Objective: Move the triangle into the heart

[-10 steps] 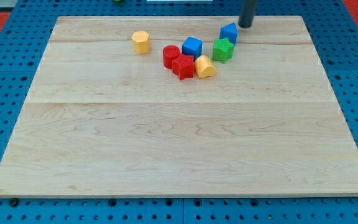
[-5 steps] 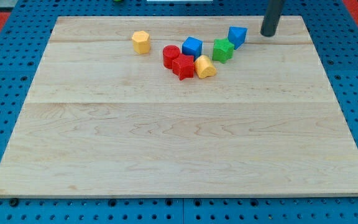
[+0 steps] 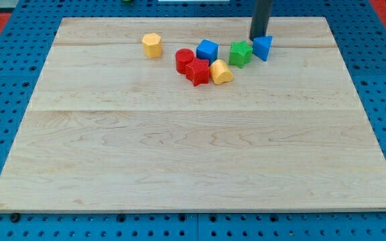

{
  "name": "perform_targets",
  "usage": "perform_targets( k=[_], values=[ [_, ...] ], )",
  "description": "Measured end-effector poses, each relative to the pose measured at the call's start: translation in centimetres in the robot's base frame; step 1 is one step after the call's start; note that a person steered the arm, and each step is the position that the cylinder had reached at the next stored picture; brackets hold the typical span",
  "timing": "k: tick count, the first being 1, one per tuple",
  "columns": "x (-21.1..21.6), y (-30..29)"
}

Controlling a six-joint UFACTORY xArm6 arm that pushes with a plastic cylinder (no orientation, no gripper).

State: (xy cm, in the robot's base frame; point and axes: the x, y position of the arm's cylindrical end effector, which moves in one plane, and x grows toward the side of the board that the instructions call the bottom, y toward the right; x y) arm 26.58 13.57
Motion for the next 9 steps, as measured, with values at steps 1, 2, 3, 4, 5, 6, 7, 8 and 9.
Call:
perform_targets(
  k=[1,2,3,4,5,6,7,8,9],
  values=[
    [3.0,2.9],
    [5.6,4.2],
    [7.4,6.7],
    [9.2,3.2],
    [9.2,-3.7],
    [9.2,-4.3],
    [10.5,-1.5],
    [14.0,-0.5],
    [15.9,-1.3]
  ],
)
